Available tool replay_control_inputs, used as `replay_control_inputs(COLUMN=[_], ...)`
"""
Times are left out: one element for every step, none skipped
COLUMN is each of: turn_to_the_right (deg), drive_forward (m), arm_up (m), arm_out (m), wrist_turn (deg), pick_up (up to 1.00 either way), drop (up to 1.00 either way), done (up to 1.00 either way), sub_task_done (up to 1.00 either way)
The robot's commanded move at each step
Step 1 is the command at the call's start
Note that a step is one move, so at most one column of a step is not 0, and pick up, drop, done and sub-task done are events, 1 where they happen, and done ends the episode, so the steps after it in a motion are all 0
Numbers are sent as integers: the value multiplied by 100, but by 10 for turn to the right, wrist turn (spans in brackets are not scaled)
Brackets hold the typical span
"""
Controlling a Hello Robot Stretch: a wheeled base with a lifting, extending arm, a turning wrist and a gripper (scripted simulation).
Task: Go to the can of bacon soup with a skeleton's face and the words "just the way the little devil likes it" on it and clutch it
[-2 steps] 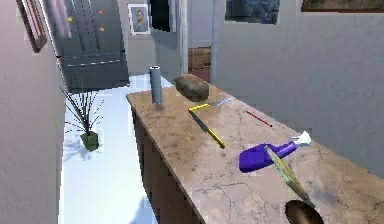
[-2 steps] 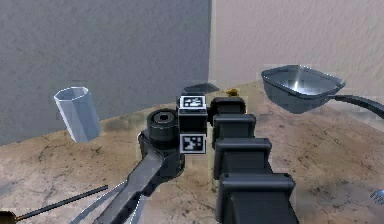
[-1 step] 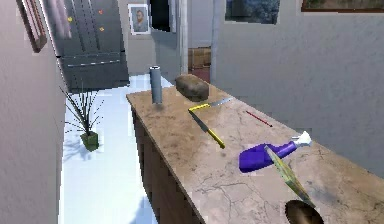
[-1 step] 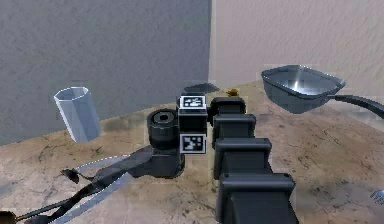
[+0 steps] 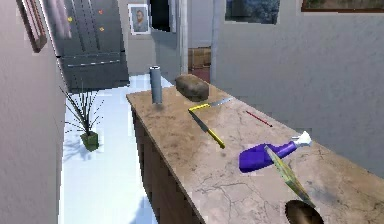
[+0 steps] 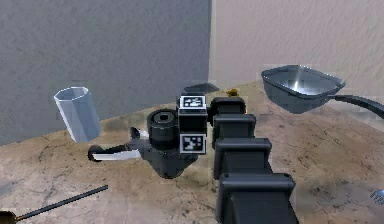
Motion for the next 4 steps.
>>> replay_control_inputs(turn_to_the_right=[0,0,0,0], drive_forward=[0,0,0,0], arm_up=[0,-16,0,10], arm_out=[0,0,0,0], wrist_turn=[330,0,0,0], pick_up=[0,0,100,0], drop=[0,0,0,0], done=[0,0,0,0], sub_task_done=[0,0,0,0])
